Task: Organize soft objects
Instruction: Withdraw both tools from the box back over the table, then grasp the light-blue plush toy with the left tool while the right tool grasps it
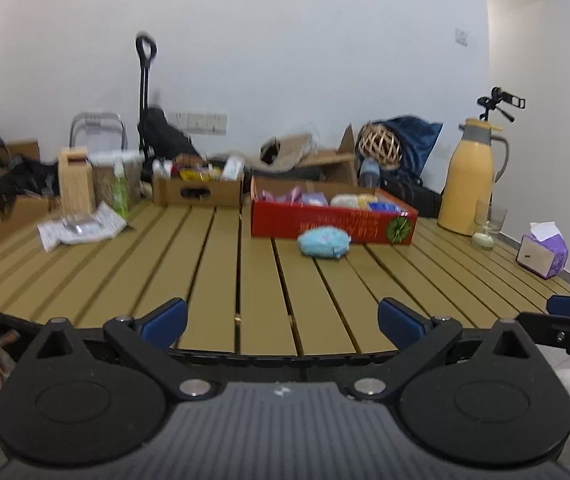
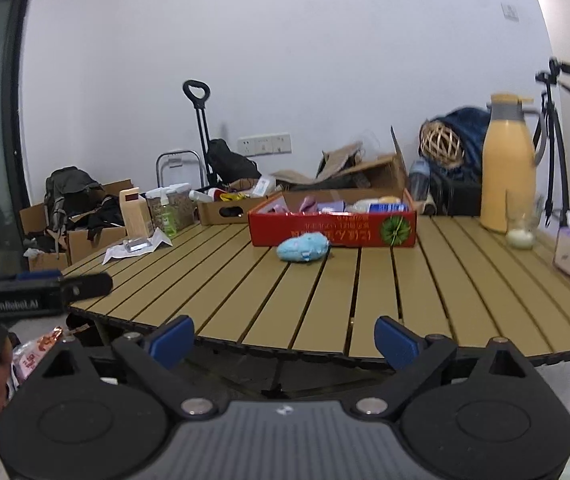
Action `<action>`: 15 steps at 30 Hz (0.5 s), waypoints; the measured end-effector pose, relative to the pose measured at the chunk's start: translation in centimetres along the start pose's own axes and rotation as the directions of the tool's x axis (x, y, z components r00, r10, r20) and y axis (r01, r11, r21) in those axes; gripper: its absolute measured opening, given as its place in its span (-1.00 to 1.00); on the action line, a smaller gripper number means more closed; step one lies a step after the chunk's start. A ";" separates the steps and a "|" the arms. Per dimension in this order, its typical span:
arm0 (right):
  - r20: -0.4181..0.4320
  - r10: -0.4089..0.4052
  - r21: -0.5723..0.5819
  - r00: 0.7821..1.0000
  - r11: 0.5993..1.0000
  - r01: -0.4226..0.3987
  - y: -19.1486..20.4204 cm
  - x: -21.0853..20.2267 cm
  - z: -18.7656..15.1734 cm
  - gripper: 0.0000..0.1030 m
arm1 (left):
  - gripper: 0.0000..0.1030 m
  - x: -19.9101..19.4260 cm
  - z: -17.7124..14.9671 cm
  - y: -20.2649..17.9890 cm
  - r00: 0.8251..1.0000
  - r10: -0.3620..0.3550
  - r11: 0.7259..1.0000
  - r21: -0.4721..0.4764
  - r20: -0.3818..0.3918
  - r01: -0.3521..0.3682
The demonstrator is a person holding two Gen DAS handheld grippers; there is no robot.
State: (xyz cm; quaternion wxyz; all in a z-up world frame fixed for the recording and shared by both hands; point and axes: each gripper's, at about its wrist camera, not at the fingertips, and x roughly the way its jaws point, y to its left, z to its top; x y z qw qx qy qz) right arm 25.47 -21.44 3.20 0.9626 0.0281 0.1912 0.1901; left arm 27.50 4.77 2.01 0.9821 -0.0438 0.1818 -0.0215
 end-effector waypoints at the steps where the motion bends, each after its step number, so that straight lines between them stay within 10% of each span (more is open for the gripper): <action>1: -0.011 -0.002 0.006 1.000 1.000 0.002 -0.5 1.3 0.3 0.80 | 1.00 1.2 0.2 0.1 1.000 -0.007 1.000 -0.011 -0.015 0.007; 9: -0.064 -0.013 0.026 0.998 1.000 0.015 -4.2 11.9 4.4 0.67 | 0.96 14.2 3.2 1.0 0.987 -0.113 0.982 -0.163 -0.116 0.094; 15: -0.113 0.053 0.084 0.992 0.995 -0.044 -7.2 22.6 8.1 0.50 | 0.26 24.1 5.8 0.9 0.964 -0.198 0.947 -0.289 -0.176 0.142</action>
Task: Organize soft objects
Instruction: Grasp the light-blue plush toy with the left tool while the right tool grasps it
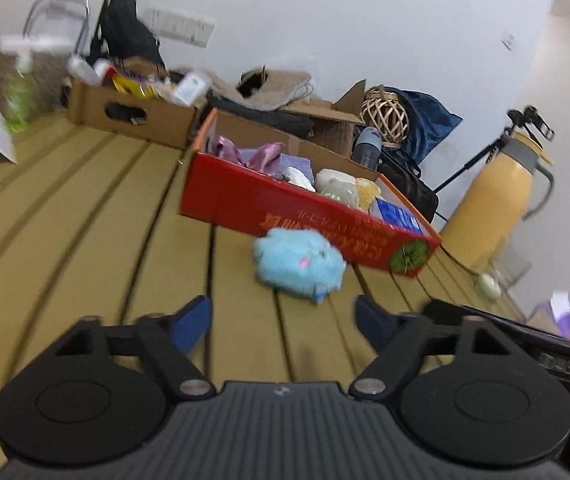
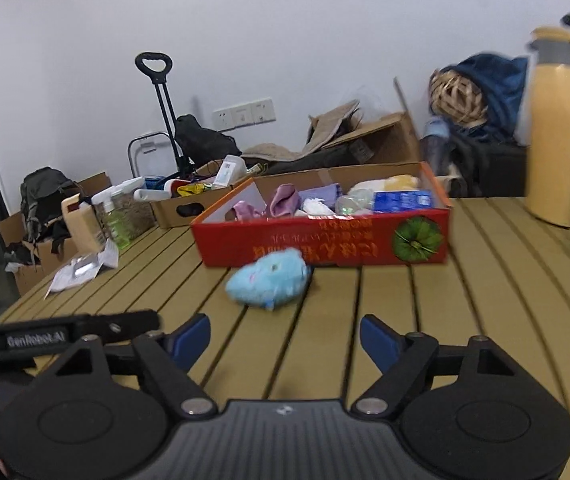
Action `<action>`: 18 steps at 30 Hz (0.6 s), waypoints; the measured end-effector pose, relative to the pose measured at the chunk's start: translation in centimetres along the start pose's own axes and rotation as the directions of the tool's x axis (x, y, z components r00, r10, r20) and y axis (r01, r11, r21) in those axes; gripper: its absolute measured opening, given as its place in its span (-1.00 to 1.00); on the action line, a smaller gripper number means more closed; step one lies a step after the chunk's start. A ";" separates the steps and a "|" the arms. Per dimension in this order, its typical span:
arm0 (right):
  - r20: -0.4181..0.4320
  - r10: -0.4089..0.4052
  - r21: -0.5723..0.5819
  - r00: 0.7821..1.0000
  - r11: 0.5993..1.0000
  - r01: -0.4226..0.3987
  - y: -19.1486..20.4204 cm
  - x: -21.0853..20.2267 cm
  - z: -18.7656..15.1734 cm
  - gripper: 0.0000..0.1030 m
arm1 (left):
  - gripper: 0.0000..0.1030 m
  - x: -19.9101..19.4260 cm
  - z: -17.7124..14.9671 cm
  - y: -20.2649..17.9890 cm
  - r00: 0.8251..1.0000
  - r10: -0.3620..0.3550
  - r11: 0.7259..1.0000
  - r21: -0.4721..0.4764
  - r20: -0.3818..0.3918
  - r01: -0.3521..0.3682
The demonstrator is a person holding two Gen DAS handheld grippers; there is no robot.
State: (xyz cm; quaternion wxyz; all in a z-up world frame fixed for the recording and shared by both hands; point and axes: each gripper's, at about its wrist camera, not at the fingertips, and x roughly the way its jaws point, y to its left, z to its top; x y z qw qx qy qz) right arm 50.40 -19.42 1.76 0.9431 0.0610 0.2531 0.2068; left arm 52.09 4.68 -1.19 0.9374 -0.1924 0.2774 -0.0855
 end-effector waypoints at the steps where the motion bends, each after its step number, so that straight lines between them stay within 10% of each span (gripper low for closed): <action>1: -0.008 0.010 0.011 1.000 1.000 -0.010 -0.5 1.8 0.9 0.45 | 0.18 1.4 0.7 0.3 0.999 -0.034 0.999 -0.041 -0.025 0.033; 10: -0.080 0.083 0.126 0.993 0.989 -0.072 -3.1 15.0 5.2 0.01 | -0.10 7.7 2.1 1.8 0.993 -0.074 0.987 -0.147 -0.092 0.060; 13: -0.117 0.152 0.236 0.981 0.964 -0.121 -4.2 15.6 3.7 -0.39 | -0.10 7.7 2.2 2.6 0.997 -0.050 0.983 -0.179 -0.062 0.039; 18: -0.086 0.182 0.296 0.979 0.943 -0.149 -4.2 14.3 2.2 -0.43 | -0.09 8.4 2.5 2.8 0.997 -0.048 0.978 -0.206 -0.056 0.036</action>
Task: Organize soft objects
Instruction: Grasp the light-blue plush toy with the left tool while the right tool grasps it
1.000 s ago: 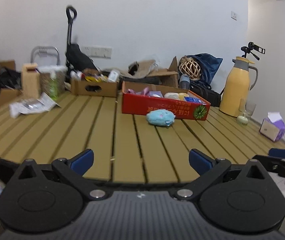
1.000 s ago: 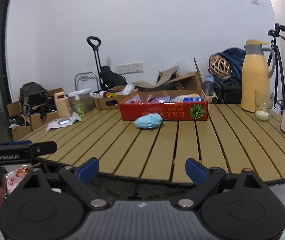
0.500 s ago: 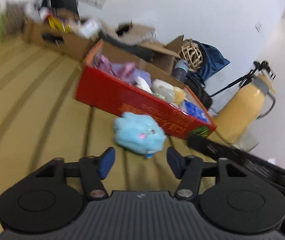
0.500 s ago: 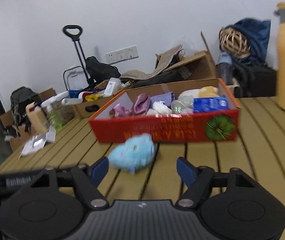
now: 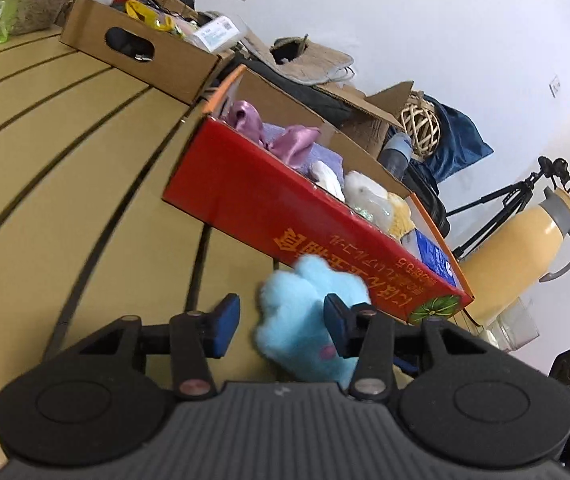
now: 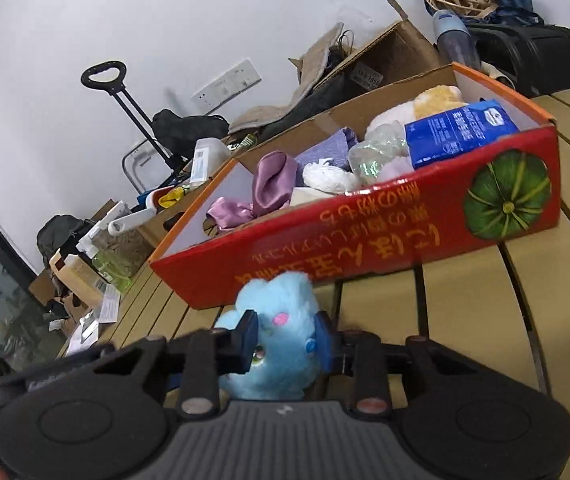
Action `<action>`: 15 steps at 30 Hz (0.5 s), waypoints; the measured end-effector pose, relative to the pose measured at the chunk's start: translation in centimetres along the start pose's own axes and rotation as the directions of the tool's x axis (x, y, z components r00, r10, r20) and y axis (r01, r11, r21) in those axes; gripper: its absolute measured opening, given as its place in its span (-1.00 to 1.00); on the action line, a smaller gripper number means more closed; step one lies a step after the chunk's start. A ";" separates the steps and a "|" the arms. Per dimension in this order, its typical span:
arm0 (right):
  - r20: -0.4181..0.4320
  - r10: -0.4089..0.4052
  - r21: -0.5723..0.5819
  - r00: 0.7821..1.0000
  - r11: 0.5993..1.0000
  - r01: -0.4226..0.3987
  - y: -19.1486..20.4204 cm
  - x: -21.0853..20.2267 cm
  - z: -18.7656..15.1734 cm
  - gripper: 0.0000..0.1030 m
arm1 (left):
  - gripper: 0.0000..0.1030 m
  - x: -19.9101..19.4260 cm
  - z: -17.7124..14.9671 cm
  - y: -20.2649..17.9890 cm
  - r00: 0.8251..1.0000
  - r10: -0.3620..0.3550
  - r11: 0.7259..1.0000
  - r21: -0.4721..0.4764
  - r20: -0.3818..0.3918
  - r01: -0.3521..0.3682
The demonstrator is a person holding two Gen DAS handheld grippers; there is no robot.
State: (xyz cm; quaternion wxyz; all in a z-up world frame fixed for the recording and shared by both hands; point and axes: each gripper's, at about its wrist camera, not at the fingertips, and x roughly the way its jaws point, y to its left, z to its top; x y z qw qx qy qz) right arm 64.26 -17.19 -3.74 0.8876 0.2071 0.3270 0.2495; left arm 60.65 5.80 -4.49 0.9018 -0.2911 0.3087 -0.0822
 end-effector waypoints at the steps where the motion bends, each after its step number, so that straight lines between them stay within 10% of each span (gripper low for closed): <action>1: -0.005 0.008 -0.003 1.000 1.000 -0.008 0.1 0.1 -0.2 -0.43 | -0.12 0.4 0.0 -0.1 1.000 -0.012 1.000 0.003 -0.006 0.013; 15: 0.053 0.032 -0.075 0.998 0.997 -0.028 2.8 -5.5 -2.5 -0.45 | -0.33 -7.4 -4.1 -2.5 0.995 -0.087 0.995 0.055 0.053 0.084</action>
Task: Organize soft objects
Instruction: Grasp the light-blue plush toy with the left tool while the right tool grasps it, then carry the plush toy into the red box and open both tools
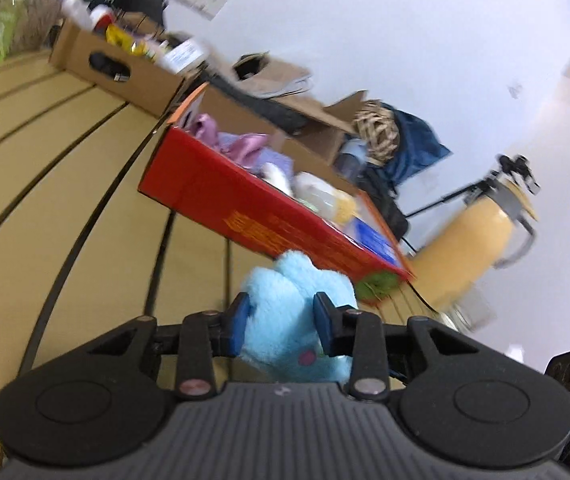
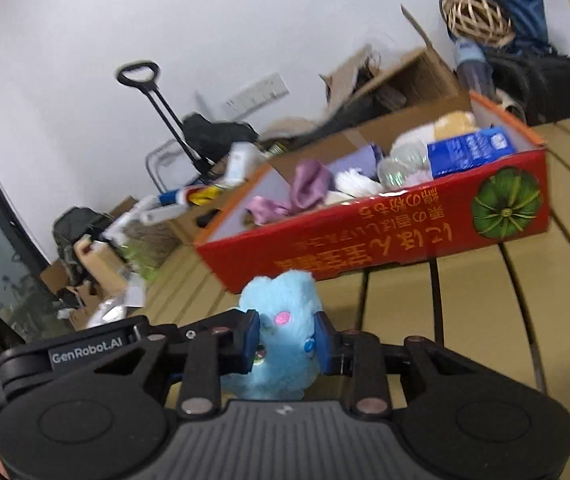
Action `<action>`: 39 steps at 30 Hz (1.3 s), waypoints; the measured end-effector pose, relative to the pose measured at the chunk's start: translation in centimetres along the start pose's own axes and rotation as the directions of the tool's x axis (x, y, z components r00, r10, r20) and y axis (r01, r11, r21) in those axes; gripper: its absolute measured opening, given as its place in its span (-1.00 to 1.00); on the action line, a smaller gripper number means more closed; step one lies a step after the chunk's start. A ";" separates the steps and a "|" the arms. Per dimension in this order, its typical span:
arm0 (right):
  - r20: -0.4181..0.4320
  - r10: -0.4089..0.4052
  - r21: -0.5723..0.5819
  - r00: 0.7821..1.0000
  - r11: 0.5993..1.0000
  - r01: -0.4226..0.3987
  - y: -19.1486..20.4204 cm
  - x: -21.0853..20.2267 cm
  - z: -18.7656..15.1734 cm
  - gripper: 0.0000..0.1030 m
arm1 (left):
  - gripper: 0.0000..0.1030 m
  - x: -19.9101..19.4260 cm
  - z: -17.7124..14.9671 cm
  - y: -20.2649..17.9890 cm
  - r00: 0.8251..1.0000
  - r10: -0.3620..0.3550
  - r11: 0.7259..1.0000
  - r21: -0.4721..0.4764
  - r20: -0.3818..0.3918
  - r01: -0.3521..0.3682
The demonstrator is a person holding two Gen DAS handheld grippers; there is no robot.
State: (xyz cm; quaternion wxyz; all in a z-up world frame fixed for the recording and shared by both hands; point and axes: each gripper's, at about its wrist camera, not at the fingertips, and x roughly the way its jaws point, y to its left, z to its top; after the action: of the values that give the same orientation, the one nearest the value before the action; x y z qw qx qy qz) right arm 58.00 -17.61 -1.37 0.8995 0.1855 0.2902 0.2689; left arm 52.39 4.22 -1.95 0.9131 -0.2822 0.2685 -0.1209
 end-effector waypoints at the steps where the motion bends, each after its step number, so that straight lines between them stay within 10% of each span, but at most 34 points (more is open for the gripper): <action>1: 0.021 0.002 -0.003 1.000 1.000 -0.002 0.6 -1.8 -1.0 -0.45 | -0.33 -1.1 -0.9 -0.5 1.000 -0.005 1.000 0.007 -0.003 0.005; 13: 0.104 -0.014 0.018 0.995 1.000 0.012 4.2 -16.9 -8.0 -0.45 | -0.33 -11.3 -7.1 -6.6 0.998 -0.062 0.990 0.126 0.003 0.062; 26: 0.157 -0.028 -0.021 0.987 0.999 0.032 7.0 -22.2 -10.7 -0.45 | -0.34 -14.7 -9.2 -7.6 0.998 -0.059 0.988 0.146 0.017 0.056; 32: 0.142 -0.033 -0.031 0.989 0.999 0.037 6.5 -19.7 -8.5 -0.45 | -0.34 -11.1 -4.7 -7.4 0.996 -0.091 0.985 0.147 0.025 0.086; 39: 0.175 -0.025 -0.067 0.984 0.997 0.037 4.6 -12.8 3.0 -0.45 | -0.34 -1.8 6.5 -8.3 0.991 -0.132 0.975 0.180 0.022 0.126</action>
State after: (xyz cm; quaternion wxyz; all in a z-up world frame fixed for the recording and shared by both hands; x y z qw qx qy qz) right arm 49.36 -22.14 8.60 0.9313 0.1723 0.2039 0.2478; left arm 53.92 1.06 8.20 0.9293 -0.2180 0.2224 -0.1988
